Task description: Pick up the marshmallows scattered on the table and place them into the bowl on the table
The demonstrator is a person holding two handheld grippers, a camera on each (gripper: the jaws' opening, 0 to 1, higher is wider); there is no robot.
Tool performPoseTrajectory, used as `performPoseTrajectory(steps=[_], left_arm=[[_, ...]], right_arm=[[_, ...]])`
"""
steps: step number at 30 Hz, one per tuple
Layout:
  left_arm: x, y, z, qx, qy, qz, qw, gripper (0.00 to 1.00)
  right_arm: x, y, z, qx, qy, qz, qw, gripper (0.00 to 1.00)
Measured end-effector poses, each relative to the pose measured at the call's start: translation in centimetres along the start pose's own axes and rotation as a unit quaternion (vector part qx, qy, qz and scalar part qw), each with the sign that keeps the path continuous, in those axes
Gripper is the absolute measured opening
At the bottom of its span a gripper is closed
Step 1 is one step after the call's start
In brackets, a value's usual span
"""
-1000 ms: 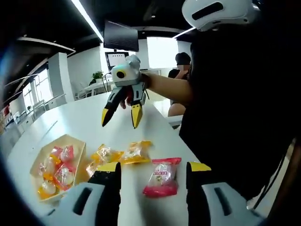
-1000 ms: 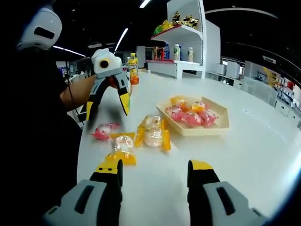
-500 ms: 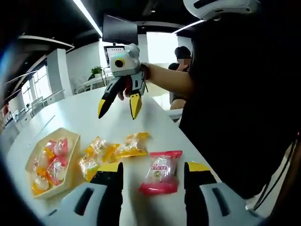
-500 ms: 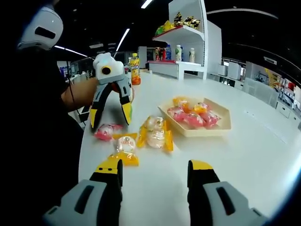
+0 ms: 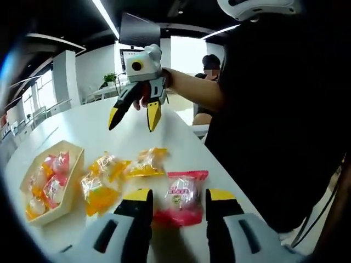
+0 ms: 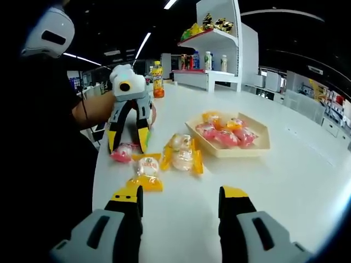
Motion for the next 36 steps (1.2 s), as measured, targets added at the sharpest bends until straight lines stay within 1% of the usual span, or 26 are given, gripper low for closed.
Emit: performPoseTrajectory(steps=[3,6,16,22,36], left_arm=[[-0.11,0.06,-0.10,-0.003,-0.003,0.000,1.0000,0.37],[-0.18,0.06,-0.08,-0.001,-0.006,0.000,1.0000,0.30],[-0.16,0.21,-0.12,-0.006,-0.020,-0.001,0.9998,0.29],[-0.07,0.28,0.08,-0.004,-0.037,-0.001,0.9993,0.22],[-0.09,0.37,0.27,-0.001,-0.037,-0.005,0.9993,0.19]], right_arm=[[-0.04,0.02,-0.02,0.001,-0.001,0.002,1.0000,0.54],[0.00,-0.05,-0.10,-0.001,-0.001,0.001,1.0000,0.54],[0.00,-0.05,-0.13,-0.003,-0.001,0.001,1.0000,0.54],[-0.06,-0.04,-0.16,-0.003,0.000,0.001,1.0000,0.54],[-0.06,-0.01,-0.35,-0.005,0.002,0.004,1.0000,0.54]])
Point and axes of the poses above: the point that each gripper's makers call its tool centre point, and the gripper's own axes: y roughly forward along the fingers, z roughly to its left, x roughly out of its top, the point moved 8 cm from there along -y, roughly backward along the fingers, and after that the axes turned 14 degrees about y, right-handed, at the moved point
